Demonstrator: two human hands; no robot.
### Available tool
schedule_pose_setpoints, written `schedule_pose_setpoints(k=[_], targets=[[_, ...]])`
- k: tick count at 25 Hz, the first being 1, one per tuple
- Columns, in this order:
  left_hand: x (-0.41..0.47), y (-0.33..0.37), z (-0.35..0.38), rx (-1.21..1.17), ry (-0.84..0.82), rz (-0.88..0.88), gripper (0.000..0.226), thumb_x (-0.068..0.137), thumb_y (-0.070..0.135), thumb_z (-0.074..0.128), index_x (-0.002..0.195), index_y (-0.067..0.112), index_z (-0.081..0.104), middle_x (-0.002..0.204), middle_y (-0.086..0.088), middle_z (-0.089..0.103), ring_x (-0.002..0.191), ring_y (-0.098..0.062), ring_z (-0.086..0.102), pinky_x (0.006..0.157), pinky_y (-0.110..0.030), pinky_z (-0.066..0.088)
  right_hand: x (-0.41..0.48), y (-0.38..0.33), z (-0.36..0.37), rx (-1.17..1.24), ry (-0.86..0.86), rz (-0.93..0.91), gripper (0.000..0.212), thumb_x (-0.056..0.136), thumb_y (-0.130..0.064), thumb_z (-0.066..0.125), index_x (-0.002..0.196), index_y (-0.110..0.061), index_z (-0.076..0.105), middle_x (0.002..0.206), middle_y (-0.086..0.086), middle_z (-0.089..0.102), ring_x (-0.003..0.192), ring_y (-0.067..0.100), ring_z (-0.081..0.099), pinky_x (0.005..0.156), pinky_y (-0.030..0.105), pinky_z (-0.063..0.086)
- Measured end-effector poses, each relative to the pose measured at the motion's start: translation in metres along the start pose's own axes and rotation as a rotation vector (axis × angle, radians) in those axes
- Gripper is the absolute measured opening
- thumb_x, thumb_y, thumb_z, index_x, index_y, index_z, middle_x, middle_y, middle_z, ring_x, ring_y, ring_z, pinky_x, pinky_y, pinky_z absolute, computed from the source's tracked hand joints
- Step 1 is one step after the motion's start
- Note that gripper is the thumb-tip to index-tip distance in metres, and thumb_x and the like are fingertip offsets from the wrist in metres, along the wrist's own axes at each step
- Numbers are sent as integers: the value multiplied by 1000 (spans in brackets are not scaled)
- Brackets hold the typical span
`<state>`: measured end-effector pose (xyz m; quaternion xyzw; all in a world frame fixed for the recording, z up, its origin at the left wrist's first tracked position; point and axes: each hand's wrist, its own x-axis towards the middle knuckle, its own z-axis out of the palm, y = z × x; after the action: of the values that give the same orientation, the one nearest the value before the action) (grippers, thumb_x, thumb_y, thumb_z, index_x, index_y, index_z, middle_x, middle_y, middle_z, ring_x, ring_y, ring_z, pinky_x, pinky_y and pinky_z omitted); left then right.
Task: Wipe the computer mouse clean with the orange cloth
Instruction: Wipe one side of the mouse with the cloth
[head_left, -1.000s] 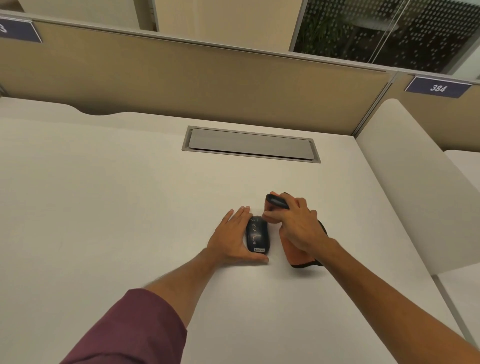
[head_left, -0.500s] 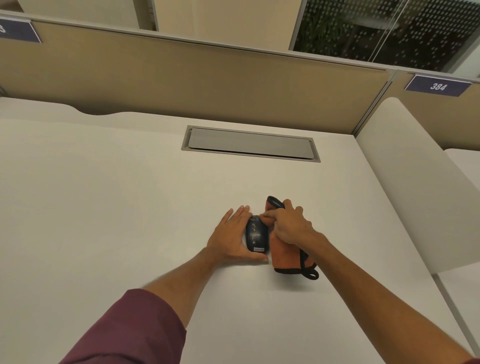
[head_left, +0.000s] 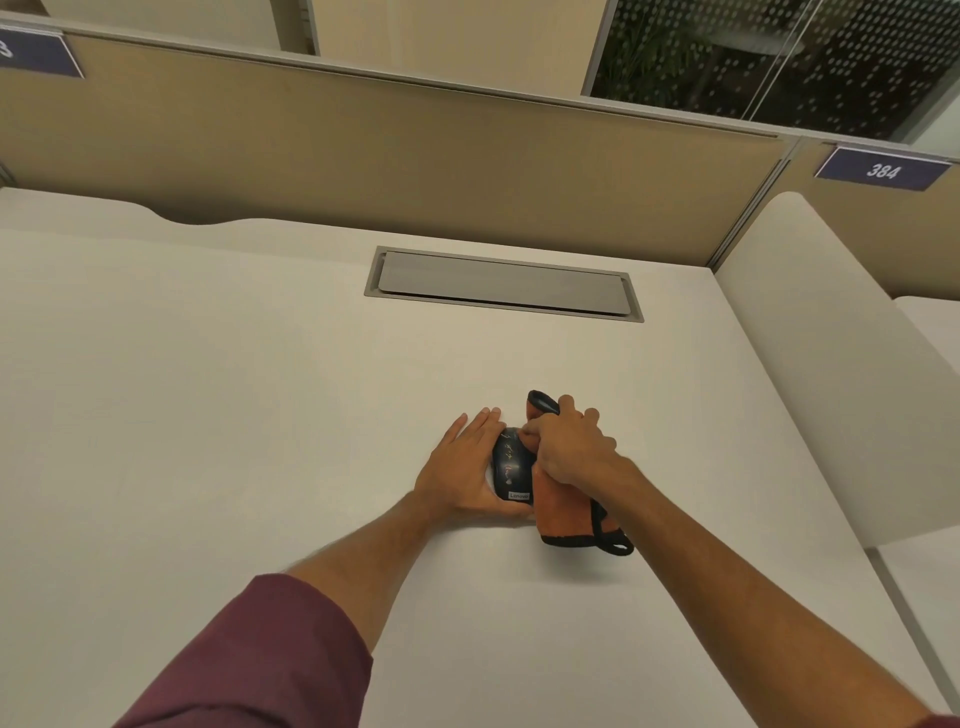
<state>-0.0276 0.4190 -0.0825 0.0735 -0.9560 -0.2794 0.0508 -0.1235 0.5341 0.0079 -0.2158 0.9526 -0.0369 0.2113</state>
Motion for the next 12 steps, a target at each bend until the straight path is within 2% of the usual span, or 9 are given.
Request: schedule_pose_setpoints(k=[3, 5, 9, 12], targets=[[1, -1, 1, -5, 1, -2, 133, 54, 102, 44, 154, 17, 21, 164, 1, 18, 151, -8, 5, 124, -38, 3, -2, -2, 4, 214, 50, 141, 47, 93, -34, 53, 137, -22, 40, 131, 9, 41, 115, 34, 46, 95, 44, 41], [2, -2, 2, 4, 6, 10, 132, 55, 101, 44, 154, 16, 23, 164, 0, 19, 151, -8, 6, 124, -36, 1, -4, -7, 3, 288, 91, 152, 46, 94, -32, 52, 136, -21, 36, 131, 10, 41, 114, 35, 48, 95, 44, 41], [1, -3, 2, 13, 34, 21, 129, 56, 101, 45, 152, 17, 26, 163, 0, 22, 150, -7, 9, 123, -32, 0, -6, -6, -6, 53, 25, -35, 37, 96, -28, 57, 133, -25, 53, 136, 9, 37, 126, 34, 37, 106, 49, 39], [1, -2, 3, 10, 35, 9, 131, 54, 102, 45, 152, 17, 24, 162, 0, 23, 150, -8, 10, 124, -36, 4, -10, 4, -17, 10, -70, -129, 35, 98, -23, 53, 132, -32, 58, 135, 9, 37, 124, 34, 36, 105, 47, 37]])
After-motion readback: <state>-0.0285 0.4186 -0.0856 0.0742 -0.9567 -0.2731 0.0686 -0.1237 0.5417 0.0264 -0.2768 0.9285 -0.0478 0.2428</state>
